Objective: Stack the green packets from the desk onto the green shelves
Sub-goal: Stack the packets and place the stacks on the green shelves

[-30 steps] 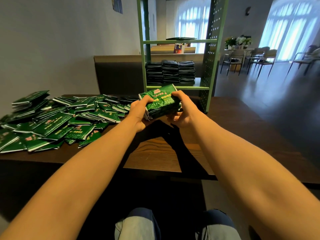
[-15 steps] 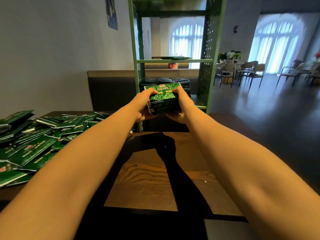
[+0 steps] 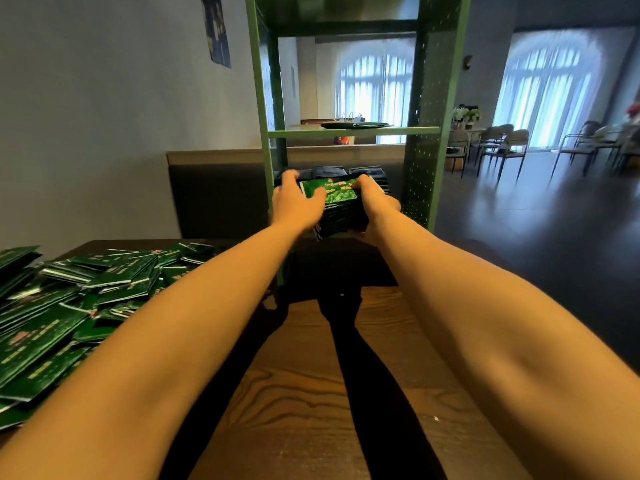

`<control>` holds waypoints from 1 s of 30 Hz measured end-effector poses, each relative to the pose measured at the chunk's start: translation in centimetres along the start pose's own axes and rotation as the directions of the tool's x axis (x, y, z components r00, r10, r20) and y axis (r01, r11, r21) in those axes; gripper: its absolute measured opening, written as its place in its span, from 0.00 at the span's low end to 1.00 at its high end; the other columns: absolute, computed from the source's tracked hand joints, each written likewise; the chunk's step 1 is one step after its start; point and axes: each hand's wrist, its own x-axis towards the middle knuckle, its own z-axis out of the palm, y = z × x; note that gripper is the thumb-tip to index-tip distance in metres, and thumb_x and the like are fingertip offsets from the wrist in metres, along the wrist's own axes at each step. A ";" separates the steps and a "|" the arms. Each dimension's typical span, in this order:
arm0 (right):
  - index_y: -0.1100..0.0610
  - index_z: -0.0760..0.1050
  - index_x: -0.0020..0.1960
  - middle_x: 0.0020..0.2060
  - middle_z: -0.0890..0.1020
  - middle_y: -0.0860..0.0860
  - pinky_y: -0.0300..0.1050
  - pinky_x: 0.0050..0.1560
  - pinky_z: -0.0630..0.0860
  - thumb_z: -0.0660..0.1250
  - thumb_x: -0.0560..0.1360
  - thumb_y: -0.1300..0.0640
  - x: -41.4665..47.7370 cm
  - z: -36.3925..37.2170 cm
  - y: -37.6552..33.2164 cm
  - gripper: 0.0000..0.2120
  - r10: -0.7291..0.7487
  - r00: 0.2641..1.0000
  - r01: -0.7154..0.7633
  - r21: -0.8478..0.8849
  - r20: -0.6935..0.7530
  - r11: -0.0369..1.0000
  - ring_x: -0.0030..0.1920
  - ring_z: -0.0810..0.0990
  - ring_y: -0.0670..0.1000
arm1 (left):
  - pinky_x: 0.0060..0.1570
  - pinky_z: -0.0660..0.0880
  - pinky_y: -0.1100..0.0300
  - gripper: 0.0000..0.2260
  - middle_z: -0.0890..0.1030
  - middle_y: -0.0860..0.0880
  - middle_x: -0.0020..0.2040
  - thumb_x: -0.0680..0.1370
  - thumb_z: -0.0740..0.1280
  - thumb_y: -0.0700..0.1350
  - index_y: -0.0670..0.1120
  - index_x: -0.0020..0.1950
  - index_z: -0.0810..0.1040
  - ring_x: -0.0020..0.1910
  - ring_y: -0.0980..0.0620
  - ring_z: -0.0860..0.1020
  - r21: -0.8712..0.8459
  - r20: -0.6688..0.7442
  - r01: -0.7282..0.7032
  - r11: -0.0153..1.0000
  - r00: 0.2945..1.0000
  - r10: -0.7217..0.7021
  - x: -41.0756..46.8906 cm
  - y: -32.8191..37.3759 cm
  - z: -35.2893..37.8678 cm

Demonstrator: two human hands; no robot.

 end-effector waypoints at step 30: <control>0.60 0.60 0.82 0.79 0.66 0.60 0.61 0.74 0.69 0.57 0.79 0.29 1.3 2.0 -0.7 0.44 -0.118 0.956 0.262 -0.599 0.270 0.756 0.75 0.68 0.63 | 0.73 0.58 0.45 0.44 0.68 0.38 0.70 0.74 0.72 0.53 0.42 0.80 0.49 0.68 0.38 0.69 0.897 0.356 -0.437 0.065 0.802 0.479 1.7 -3.2 -0.7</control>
